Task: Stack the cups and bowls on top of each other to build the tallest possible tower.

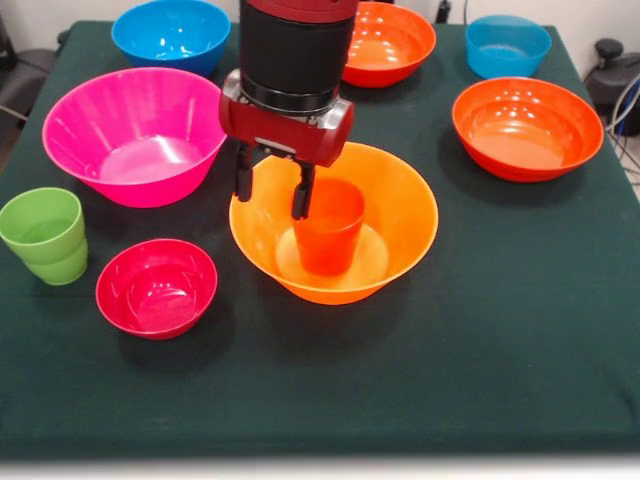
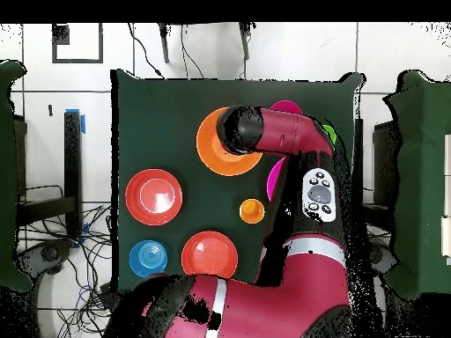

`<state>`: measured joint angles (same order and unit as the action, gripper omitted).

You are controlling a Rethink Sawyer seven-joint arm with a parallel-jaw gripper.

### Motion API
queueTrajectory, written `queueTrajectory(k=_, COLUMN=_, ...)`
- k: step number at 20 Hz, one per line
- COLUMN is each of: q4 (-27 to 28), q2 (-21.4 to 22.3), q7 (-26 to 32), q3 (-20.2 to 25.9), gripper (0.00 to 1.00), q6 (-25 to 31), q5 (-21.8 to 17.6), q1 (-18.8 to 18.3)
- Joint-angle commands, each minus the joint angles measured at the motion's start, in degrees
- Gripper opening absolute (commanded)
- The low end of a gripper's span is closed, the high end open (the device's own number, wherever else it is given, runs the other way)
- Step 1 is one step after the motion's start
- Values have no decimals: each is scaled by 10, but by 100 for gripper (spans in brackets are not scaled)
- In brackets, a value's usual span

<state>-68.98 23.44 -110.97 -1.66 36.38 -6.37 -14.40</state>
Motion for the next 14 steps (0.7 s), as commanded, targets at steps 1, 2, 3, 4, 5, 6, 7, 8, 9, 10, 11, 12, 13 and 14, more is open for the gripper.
queueTrajectory(k=1, q4=-23, q2=-10, q7=169, q3=92, gripper=100, q6=45, q5=-63, q1=-22)
queueTrajectory(k=2, q4=-21, q2=-12, q7=171, q3=96, gripper=100, q6=45, q5=-67, q1=-26)
queueTrajectory(k=3, q4=-18, q2=-14, q7=174, q3=101, gripper=100, q6=45, q5=-71, q1=-31)
queueTrajectory(k=4, q4=-17, q2=-15, q7=175, q3=105, gripper=100, q6=46, q5=-75, q1=-34)
queueTrajectory(k=5, q4=-15, q2=-16, q7=177, q3=108, gripper=100, q6=47, q5=-78, q1=-38)
queueTrajectory(k=6, q4=-14, q2=-16, q7=177, q3=112, gripper=100, q6=49, q5=-82, q1=-40)
queueTrajectory(k=7, q4=-13, q2=-16, q7=177, q3=115, gripper=100, q6=50, q5=-85, q1=-43)
queueTrajectory(k=8, q4=-13, q2=-16, q7=176, q3=118, gripper=100, q6=52, q5=-88, q1=-45)
queueTrajectory(k=9, q4=-14, q2=-15, q7=176, q3=121, gripper=100, q6=52, q5=-90, q1=-48)
queueTrajectory(k=10, q4=-14, q2=-15, q7=174, q3=123, gripper=100, q6=53, q5=-92, q1=-50)
queueTrajectory(k=11, q4=-16, q2=-14, q7=172, q3=126, gripper=100, q6=54, q5=-94, q1=-51)
queueTrajectory(k=12, q4=-17, q2=-13, q7=169, q3=127, gripper=100, q6=56, q5=-95, q1=-52)
queueTrajectory(k=13, q4=-19, q2=-11, q7=166, q3=128, gripper=100, q6=57, q5=-97, q1=-52)
queueTrajectory(k=14, q4=-20, q2=-11, q7=162, q3=130, gripper=100, q6=58, q5=-99, q1=-53)
